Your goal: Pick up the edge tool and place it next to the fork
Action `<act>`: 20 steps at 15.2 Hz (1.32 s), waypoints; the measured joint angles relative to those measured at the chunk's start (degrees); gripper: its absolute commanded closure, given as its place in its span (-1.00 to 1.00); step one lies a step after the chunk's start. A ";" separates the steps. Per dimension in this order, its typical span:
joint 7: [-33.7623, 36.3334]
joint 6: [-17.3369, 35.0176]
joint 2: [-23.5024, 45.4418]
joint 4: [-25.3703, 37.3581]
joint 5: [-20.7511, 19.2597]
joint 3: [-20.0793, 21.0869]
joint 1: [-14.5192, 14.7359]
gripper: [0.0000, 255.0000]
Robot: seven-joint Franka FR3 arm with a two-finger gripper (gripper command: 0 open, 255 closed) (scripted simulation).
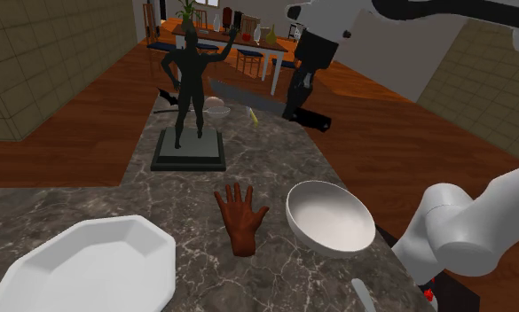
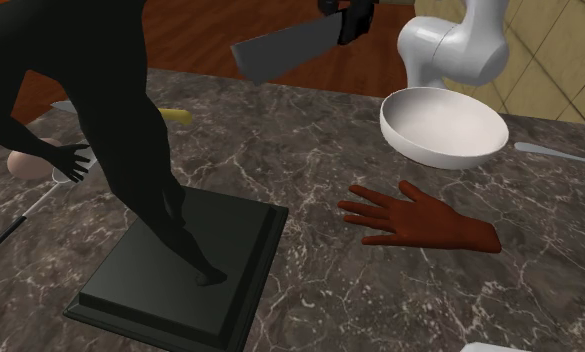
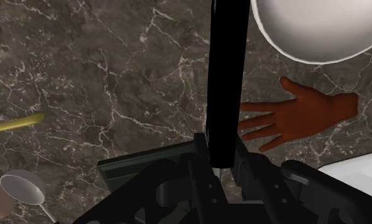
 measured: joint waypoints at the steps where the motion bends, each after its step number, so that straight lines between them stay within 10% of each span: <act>1: 0.65 0.06 -1.61 -1.62 0.27 0.46 0.30 1.00; 20: 19.75 -9.46 -26.41 -14.22 10.82 14.58 8.81 1.00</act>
